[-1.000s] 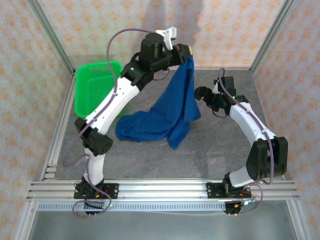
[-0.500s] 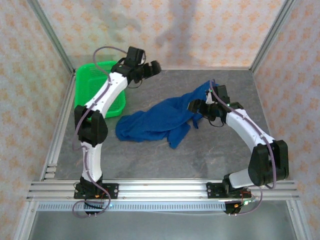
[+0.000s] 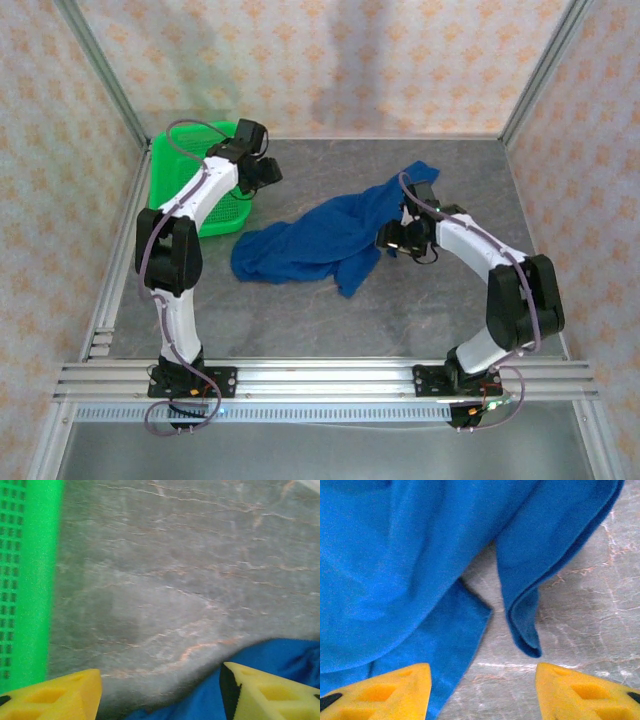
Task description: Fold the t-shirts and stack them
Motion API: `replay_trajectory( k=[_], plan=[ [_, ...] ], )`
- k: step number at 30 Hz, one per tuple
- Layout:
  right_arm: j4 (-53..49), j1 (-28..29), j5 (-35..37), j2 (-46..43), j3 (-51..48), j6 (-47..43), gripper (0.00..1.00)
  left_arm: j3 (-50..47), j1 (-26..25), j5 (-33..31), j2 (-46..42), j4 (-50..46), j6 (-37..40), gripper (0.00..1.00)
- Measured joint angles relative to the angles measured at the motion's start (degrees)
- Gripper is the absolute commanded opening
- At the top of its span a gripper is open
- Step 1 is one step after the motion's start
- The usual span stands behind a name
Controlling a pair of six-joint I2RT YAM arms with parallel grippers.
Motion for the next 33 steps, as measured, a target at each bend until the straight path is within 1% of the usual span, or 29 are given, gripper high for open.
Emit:
replay_trajectory(
  k=[3, 8, 10, 13, 15, 16, 18, 20, 21, 25, 28, 31, 33],
  plan=[
    [-0.15, 0.00, 1.68, 1.55, -0.02, -0.22, 0.50, -0.57, 1.79, -1.31, 0.57, -0.42, 1.11, 0.62],
    [-0.13, 0.00, 4.26, 4.00, -0.02, -0.63, 0.46, -0.76, 3.72, -4.00, 0.55, -1.25, 3.26, 0.57],
    [0.13, 0.00, 4.68, 4.87, -0.02, -0.63, 0.44, -0.76, 4.42, -4.83, 0.55, -1.77, 4.04, 0.57],
    [0.96, 0.00, 5.14, 6.49, 0.00, -0.55, 0.37, -0.76, 5.31, -5.64, 0.52, -2.32, 4.59, 0.59],
    [1.62, 0.00, 5.33, 7.80, 0.13, -0.68, 0.33, -0.76, 5.64, -5.62, 0.33, -2.34, 4.68, 0.63],
    [1.92, 0.00, 5.35, 8.31, 0.17, -0.59, 0.30, -0.79, 5.66, -5.40, 0.20, -2.34, 4.57, 0.65],
    [2.64, 0.00, 5.31, 9.40, 0.52, -0.61, 0.15, -1.25, 5.68, -4.22, -0.37, -2.23, 4.20, 0.71],
    [2.67, 0.00, 5.35, 10.40, 1.55, -0.35, 0.05, -2.14, 5.55, -2.78, -1.66, -2.34, 3.91, 0.75],
    [2.64, 0.00, 5.31, 10.78, 2.38, -0.46, 0.01, -2.93, 5.25, -2.05, -2.95, -2.38, 3.69, 0.76],
    [2.67, -0.02, 5.60, 10.12, 4.26, -0.33, 0.00, -6.34, 2.34, 0.87, -11.21, -2.80, 2.84, 0.80],
    [2.43, -0.55, 5.73, 8.33, 4.35, 0.04, 0.00, -9.97, -1.75, 2.91, -19.78, -2.86, 2.29, 0.81],
    [2.19, -1.95, 5.70, 5.73, 4.37, 0.76, 0.00, -16.06, -4.76, 5.62, -27.65, -2.86, -0.04, 0.81],
    [2.08, -3.17, 5.68, 3.67, 4.44, 1.14, 0.00, -22.40, -5.03, 6.91, -32.06, -2.75, -2.32, 0.81]
  ],
)
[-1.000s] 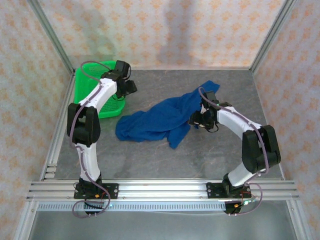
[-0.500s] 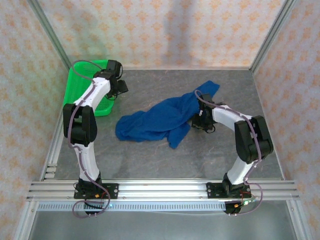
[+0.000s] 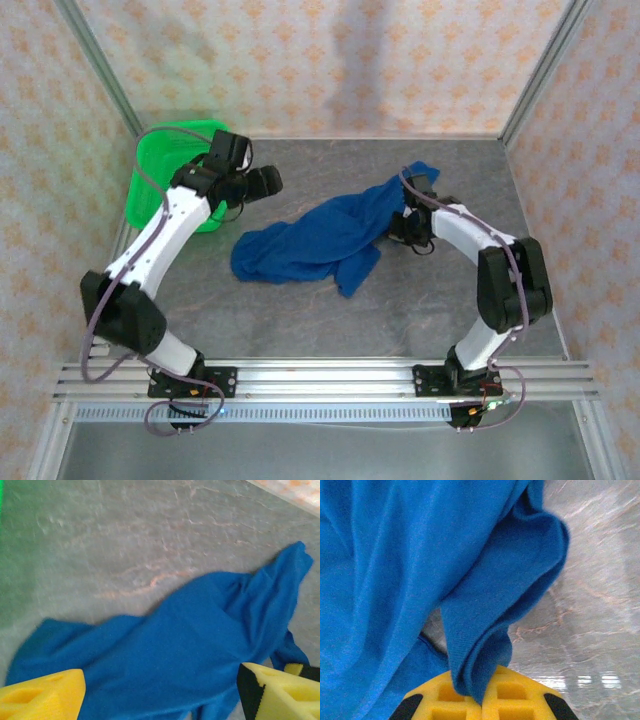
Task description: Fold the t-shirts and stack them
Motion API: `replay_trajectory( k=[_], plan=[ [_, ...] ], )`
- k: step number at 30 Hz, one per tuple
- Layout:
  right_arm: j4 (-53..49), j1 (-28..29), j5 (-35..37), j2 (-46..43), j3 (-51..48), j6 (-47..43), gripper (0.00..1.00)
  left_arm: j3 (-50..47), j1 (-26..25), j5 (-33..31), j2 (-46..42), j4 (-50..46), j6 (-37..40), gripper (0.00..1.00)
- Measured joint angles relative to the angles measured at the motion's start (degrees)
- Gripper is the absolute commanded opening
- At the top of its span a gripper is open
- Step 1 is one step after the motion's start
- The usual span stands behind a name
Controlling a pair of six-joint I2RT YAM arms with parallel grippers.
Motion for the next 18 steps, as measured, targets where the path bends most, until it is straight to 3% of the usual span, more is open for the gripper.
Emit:
replay_trajectory(
  k=[4, 8, 12, 18],
  plan=[
    [-0.79, -1.99, -0.35, -2.86, 1.11, 0.20, 0.00, -9.07, -2.62, 1.40, -3.23, -0.61, -3.87, 0.80],
    [-1.20, -3.15, -0.72, -3.23, 2.29, 0.11, 0.00, -12.76, -11.43, 5.22, -2.21, 1.20, -7.82, 0.75],
    [-1.75, -3.39, -1.68, -3.21, 2.32, -0.13, 0.00, -12.13, -20.48, 8.94, 3.21, 5.57, -11.47, 0.68],
    [-2.21, -3.41, -2.93, -3.17, 2.32, -1.11, 0.00, -9.90, -25.92, 11.65, 12.92, 8.76, -15.19, 0.62]
  ],
)
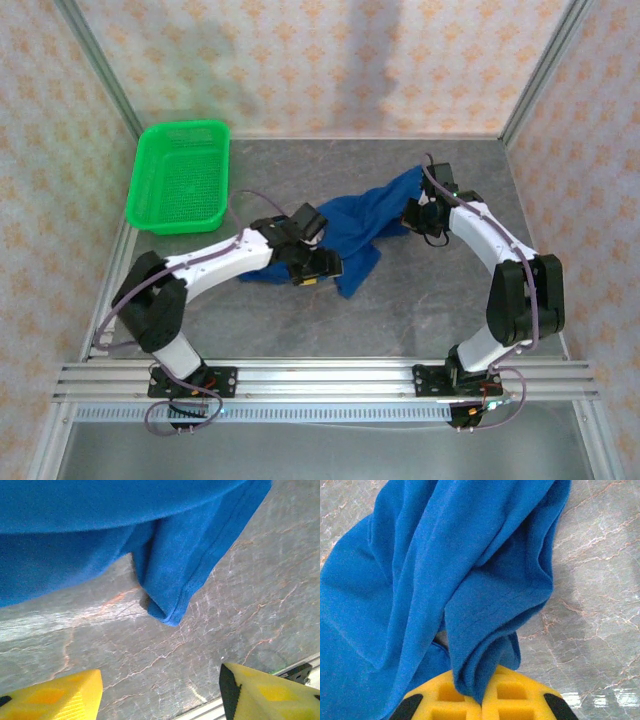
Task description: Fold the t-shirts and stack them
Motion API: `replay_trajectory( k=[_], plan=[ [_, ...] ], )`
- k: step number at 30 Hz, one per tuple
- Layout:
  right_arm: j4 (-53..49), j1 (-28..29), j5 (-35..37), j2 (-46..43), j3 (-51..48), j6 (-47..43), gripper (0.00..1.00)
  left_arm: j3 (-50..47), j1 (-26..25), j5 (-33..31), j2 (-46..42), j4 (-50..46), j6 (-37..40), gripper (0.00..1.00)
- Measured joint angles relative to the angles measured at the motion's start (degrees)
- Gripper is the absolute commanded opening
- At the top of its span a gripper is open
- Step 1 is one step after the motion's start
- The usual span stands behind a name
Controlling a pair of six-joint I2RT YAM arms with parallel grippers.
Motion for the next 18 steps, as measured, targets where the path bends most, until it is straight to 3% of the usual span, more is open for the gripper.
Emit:
replay_trajectory(
  k=[8, 18],
  plan=[
    [-0.04, 0.00, -1.44, 0.00, -0.02, -0.96, 0.00, 2.34, -3.96, 0.42, 6.88, 3.58, -3.93, 0.57],
    [0.00, -0.31, -3.17, 0.00, -0.42, -1.14, 0.00, 8.83, -4.31, -0.35, 17.53, 4.87, -5.73, 0.45]
  ],
)
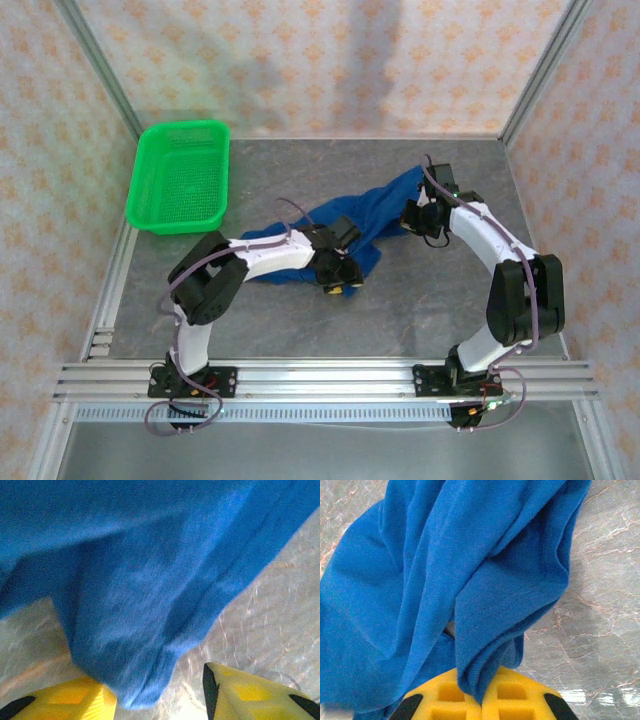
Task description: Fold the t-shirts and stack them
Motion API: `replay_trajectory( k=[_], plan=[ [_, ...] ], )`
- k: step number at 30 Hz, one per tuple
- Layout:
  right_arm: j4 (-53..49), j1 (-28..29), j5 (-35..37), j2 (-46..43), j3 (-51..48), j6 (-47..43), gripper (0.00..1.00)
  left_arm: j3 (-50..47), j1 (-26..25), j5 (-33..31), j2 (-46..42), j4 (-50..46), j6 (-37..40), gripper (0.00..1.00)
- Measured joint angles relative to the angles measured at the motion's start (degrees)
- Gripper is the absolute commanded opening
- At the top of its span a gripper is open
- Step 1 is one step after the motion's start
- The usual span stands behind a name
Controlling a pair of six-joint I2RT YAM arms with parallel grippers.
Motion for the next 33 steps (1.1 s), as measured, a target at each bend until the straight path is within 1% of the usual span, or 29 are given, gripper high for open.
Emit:
replay_trajectory(
  k=[3, 4, 5, 6, 7, 13, 15, 18, 22, 26, 29, 33],
  plan=[
    [0.00, -0.02, -0.33, -0.07, 0.00, -0.02, 0.00, 2.56, -0.04, -0.46, 2.45, -0.55, 0.46, 0.34],
    [0.00, -0.04, -0.35, -0.15, 0.00, -0.11, 0.00, 3.43, -0.09, -0.87, 2.95, -1.07, 0.74, 0.27],
    [0.00, -0.04, -0.35, -0.28, 0.00, -0.13, 0.00, 4.22, -0.20, -1.36, 3.41, -1.62, 1.09, 0.12],
    [0.00, -0.07, -0.35, -0.42, 0.00, -0.13, 0.00, 4.85, -0.26, -1.73, 3.78, -2.21, 1.73, 0.04],
    [0.00, -0.07, -0.35, -0.61, 0.00, -0.13, 0.00, 5.44, -0.26, -2.14, 4.09, -2.99, 2.32, 0.00],
    [-0.07, -0.98, -0.90, -1.84, 0.55, 0.15, 0.00, 5.99, 0.35, -5.66, 2.19, -8.35, 5.68, 0.00],
    [-0.07, -1.31, -1.31, -2.05, 1.46, 0.76, 0.00, 5.99, 1.44, -7.54, -0.98, -10.64, 6.82, 0.00],
    [0.00, -1.66, -2.32, -2.58, 3.63, 2.27, 0.00, 7.32, 3.96, -11.08, -8.41, -14.80, 8.90, 0.00],
    [0.24, -1.95, -3.61, -4.02, 7.96, 4.70, 0.00, 15.72, 7.45, -16.61, -17.55, -19.71, 12.15, 0.00],
    [0.44, -2.67, -4.07, -6.08, 13.73, 6.93, 0.00, 25.11, 10.67, -21.16, -23.96, -23.04, 15.58, 0.00],
    [1.05, -4.24, -4.57, -7.56, 18.56, 8.70, 0.00, 32.24, 13.09, -24.00, -26.10, -25.75, 18.34, 0.00],
    [2.56, -7.82, -5.18, -8.92, 24.65, 11.45, 0.00, 43.17, 16.22, -26.67, -25.70, -29.11, 22.36, 0.00]
  ],
)
